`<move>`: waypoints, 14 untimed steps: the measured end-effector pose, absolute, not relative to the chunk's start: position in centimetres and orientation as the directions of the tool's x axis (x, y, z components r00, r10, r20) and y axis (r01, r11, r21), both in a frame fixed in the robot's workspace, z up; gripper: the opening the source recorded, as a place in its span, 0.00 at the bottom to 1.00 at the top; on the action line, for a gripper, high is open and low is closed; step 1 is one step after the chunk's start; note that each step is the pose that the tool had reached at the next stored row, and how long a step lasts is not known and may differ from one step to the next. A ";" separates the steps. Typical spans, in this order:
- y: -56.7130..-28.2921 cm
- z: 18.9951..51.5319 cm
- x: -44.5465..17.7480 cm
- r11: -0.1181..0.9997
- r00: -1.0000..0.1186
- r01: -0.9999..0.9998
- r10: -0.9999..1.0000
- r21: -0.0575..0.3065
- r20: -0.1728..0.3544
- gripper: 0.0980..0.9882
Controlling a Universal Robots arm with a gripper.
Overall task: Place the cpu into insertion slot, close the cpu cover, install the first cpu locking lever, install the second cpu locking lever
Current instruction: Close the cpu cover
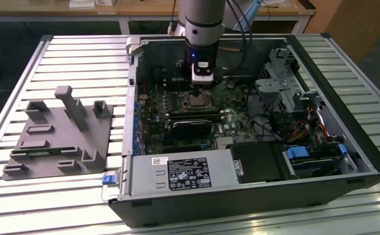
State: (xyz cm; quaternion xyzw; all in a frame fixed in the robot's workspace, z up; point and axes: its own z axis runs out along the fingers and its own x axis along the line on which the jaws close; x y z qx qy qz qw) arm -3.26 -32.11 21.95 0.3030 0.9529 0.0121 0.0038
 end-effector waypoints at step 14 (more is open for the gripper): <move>-32.1 21.9 -3.3 0.935 -0.936 0.353 0.353 0.025 0.000 0.01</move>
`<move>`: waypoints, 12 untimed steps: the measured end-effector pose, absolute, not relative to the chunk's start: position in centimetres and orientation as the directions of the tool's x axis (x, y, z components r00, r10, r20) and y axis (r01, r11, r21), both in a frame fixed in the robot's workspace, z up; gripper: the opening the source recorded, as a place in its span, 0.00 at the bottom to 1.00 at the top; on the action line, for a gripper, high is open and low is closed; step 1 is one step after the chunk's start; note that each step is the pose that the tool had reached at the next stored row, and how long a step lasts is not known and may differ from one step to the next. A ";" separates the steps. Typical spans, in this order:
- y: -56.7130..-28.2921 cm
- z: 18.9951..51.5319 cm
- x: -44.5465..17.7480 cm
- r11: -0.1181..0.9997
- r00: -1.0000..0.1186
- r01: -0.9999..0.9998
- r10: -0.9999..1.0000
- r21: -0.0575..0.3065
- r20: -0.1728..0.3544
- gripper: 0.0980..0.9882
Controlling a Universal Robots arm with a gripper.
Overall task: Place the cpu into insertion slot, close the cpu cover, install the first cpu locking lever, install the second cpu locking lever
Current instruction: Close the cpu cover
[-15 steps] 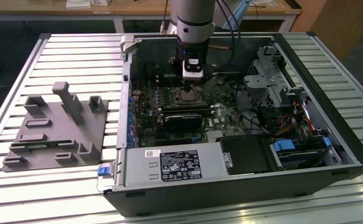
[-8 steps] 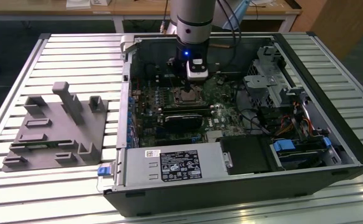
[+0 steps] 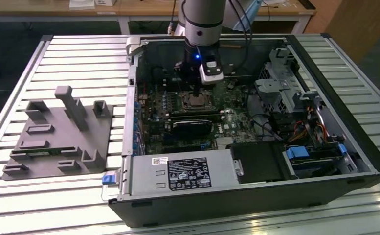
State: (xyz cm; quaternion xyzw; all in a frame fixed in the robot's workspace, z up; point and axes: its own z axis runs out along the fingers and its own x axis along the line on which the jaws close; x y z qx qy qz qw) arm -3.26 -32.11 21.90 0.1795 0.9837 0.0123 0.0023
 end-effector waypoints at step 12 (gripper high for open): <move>-32.1 21.9 -3.3 0.988 -0.988 0.153 0.153 0.025 -0.001 0.01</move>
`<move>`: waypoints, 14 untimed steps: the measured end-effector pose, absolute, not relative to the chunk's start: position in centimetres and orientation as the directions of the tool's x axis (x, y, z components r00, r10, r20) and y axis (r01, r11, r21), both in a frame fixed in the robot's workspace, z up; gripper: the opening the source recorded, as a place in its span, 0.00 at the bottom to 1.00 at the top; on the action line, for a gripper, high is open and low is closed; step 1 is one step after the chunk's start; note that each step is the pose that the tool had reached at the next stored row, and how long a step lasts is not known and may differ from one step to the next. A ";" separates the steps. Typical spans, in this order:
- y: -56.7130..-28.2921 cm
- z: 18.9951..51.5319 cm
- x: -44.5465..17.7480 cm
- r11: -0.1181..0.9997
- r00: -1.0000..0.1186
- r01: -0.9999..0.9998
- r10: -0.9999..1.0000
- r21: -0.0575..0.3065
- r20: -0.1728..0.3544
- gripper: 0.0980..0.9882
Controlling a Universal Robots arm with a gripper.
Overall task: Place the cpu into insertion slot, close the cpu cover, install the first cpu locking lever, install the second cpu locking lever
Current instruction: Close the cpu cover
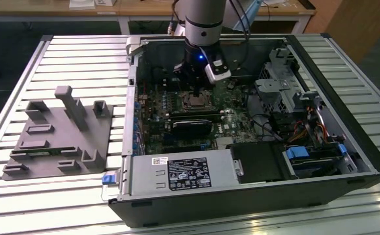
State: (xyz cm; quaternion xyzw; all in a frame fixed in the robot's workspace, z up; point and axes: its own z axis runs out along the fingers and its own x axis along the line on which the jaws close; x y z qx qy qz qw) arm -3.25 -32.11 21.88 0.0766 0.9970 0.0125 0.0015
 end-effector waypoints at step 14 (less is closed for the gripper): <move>-32.1 21.5 -3.9 0.990 -0.990 0.137 0.138 0.029 -0.033 0.01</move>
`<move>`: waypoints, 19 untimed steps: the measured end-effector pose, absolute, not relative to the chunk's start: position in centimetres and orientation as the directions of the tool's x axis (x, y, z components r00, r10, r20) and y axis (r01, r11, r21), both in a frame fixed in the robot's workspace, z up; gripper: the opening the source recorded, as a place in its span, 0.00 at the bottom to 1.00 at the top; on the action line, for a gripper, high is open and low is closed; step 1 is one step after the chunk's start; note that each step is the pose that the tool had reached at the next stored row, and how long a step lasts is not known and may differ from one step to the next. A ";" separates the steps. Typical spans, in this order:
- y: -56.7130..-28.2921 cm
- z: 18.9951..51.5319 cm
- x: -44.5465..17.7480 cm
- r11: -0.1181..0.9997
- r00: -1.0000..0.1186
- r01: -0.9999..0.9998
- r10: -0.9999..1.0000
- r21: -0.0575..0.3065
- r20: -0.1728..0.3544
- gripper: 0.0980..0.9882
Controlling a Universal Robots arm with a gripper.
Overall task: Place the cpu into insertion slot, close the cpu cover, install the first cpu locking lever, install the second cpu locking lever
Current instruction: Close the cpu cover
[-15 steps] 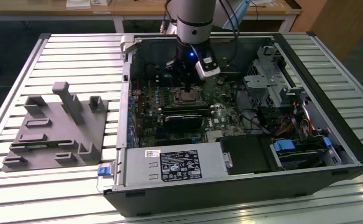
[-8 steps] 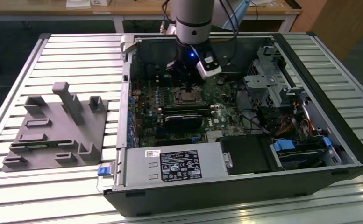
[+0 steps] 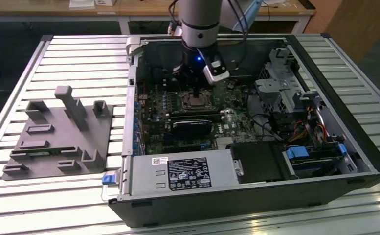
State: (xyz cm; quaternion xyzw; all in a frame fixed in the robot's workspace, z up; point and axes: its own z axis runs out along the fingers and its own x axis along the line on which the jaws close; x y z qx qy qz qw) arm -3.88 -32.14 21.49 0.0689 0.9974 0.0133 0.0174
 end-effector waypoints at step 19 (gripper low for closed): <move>-32.4 20.7 -5.8 0.990 -0.989 0.140 0.141 0.029 -0.033 0.01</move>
